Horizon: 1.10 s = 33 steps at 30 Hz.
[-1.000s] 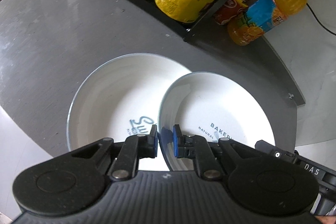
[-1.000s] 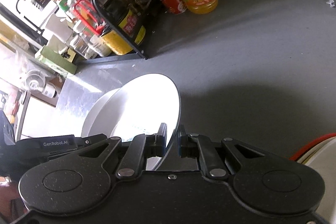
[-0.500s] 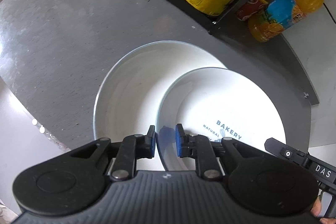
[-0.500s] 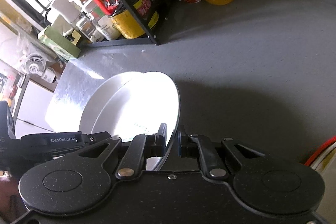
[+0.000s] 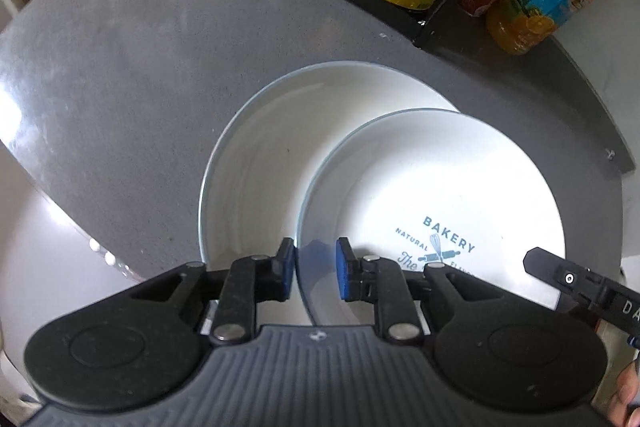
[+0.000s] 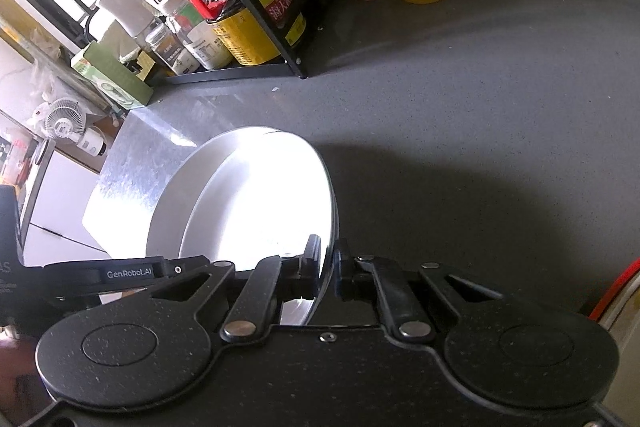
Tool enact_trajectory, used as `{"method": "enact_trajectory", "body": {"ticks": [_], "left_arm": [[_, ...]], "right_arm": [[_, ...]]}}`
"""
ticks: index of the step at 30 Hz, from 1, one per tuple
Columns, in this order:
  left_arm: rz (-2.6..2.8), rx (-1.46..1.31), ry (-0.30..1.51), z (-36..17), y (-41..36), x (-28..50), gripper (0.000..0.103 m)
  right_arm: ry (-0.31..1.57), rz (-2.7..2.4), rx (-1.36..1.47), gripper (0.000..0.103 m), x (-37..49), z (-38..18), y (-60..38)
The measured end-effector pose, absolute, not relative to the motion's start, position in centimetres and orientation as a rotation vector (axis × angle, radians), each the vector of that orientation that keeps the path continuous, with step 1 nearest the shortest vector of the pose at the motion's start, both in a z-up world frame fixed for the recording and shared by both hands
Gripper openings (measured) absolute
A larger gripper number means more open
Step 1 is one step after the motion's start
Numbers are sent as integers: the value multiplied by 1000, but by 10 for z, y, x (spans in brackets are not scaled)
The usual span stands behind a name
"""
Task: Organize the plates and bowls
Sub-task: 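Lower the 'BAKERY' plate onto the stack and open both grippers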
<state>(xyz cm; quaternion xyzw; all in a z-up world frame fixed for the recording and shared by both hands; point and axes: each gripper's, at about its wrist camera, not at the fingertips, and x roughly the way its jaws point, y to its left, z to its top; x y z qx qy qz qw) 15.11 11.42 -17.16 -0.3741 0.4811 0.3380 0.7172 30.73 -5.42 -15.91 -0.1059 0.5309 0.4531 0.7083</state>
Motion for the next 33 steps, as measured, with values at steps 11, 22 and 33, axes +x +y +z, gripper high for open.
{"method": "enact_trajectory", "body": {"ticks": [11, 22, 33], "left_arm": [[745, -789, 1026, -139, 126, 144, 50], [821, -724, 1049, -142, 133, 137, 67], [857, -781, 1065, -169, 141, 126, 67]], "right_arm": [[1189, 993, -230, 5, 306, -166, -52], [1199, 984, -205, 5, 306, -170, -53], [1201, 958, -248, 16, 302, -175, -48]]}}
